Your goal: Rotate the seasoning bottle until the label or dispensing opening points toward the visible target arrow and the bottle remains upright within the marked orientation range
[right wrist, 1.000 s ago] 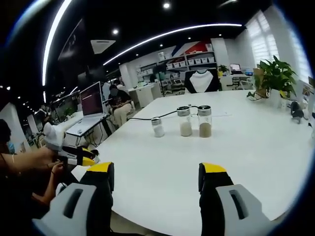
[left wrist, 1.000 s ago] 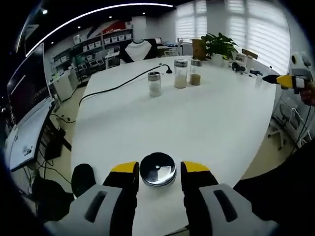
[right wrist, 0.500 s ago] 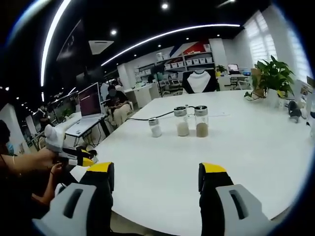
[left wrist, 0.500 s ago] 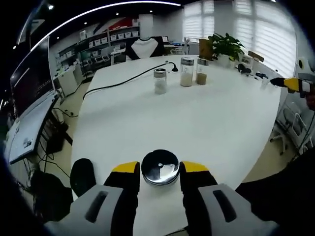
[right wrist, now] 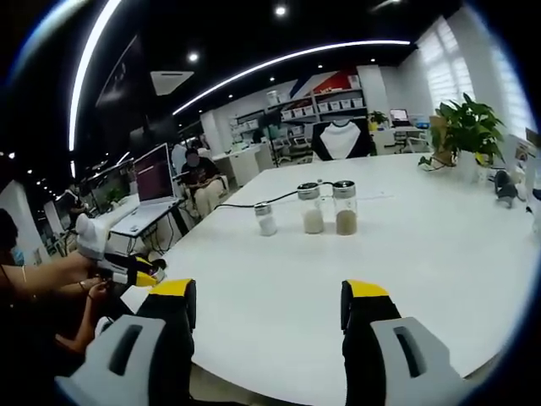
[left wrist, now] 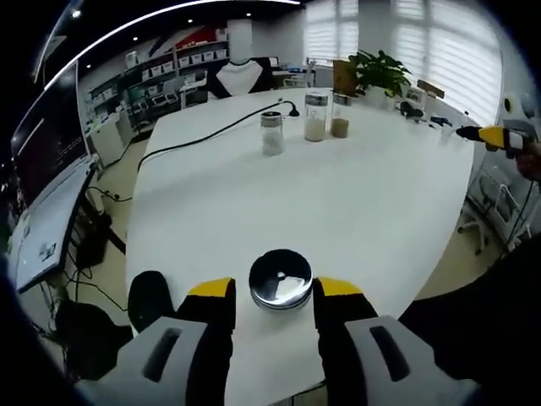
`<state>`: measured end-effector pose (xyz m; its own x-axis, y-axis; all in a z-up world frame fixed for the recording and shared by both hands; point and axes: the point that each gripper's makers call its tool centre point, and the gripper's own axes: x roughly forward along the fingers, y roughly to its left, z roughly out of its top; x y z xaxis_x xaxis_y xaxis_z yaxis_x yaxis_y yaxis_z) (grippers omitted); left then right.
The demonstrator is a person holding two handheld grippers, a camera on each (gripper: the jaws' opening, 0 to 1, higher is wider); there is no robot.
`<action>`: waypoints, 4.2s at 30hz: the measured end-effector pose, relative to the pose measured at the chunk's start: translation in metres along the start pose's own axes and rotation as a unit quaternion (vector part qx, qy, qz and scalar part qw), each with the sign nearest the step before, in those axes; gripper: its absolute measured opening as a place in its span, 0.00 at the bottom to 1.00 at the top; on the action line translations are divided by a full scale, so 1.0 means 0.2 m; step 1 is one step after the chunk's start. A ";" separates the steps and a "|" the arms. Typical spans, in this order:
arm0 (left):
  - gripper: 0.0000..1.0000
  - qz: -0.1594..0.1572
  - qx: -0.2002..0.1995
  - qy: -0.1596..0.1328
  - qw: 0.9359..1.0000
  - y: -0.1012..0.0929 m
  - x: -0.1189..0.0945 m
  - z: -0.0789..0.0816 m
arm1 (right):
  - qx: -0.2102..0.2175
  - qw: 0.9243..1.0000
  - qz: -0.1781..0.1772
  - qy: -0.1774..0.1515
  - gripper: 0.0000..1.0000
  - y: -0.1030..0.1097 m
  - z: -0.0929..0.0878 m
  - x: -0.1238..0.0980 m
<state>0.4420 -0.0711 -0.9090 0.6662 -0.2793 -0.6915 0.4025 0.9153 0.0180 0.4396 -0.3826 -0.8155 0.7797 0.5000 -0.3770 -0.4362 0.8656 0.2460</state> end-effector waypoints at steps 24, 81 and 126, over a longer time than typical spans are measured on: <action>0.35 0.002 -0.003 -0.001 1.000 -0.02 0.04 0.02 | 0.004 1.000 -0.002 0.002 0.69 -0.01 0.00 0.02; 0.51 -0.013 -0.029 -0.054 0.998 -0.09 0.09 0.09 | -0.010 0.999 0.030 0.013 0.68 0.01 0.10 0.19; 0.96 -0.072 -0.031 -0.148 0.986 -0.04 -0.34 0.01 | -0.147 0.988 0.032 0.039 0.65 0.47 0.28 0.40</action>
<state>0.3959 -0.0597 -0.8609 0.7627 -0.4723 -0.4418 0.4740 0.8730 -0.1151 0.4850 -0.2623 -0.7730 0.7136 0.5450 -0.4400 -0.6043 0.7967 0.0068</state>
